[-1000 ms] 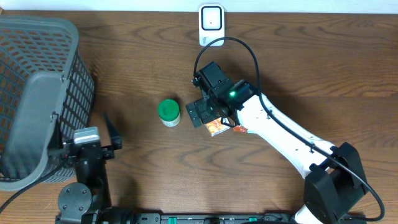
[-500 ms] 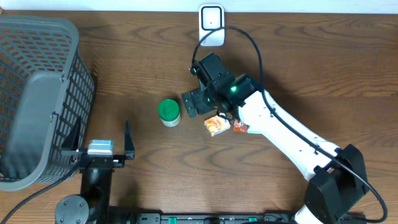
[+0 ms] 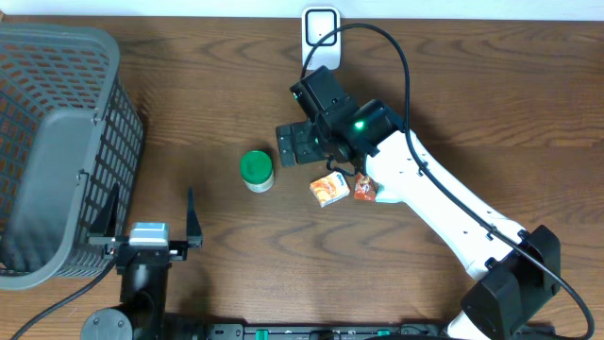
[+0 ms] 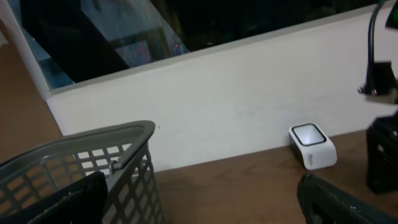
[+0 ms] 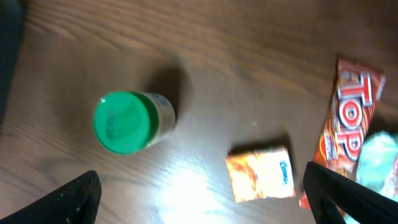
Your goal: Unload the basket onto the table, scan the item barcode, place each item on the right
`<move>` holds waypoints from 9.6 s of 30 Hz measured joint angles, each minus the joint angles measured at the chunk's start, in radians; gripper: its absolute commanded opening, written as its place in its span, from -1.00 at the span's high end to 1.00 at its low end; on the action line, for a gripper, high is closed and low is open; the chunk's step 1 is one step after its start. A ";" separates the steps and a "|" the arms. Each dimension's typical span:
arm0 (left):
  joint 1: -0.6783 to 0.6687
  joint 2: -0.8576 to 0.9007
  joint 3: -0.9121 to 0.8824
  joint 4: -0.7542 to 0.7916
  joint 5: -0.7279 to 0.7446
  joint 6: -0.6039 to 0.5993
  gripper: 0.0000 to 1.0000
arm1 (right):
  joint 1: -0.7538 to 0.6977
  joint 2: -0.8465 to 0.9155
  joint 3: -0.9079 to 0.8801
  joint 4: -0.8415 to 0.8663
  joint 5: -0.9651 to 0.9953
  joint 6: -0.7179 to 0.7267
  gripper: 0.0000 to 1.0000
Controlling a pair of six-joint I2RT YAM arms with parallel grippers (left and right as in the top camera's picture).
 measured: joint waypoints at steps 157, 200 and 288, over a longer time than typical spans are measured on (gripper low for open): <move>0.000 -0.036 -0.323 -0.135 0.138 -0.523 -0.96 | -0.106 0.337 0.360 -0.314 0.138 -0.183 -0.99; 0.000 -0.036 -0.323 -0.136 0.139 -0.523 -0.96 | -0.127 0.350 0.066 -0.017 -0.026 1.092 -0.07; 0.000 -0.036 -0.323 -0.136 0.139 -0.523 -0.96 | -0.106 0.360 0.623 -0.660 -0.002 0.798 -0.98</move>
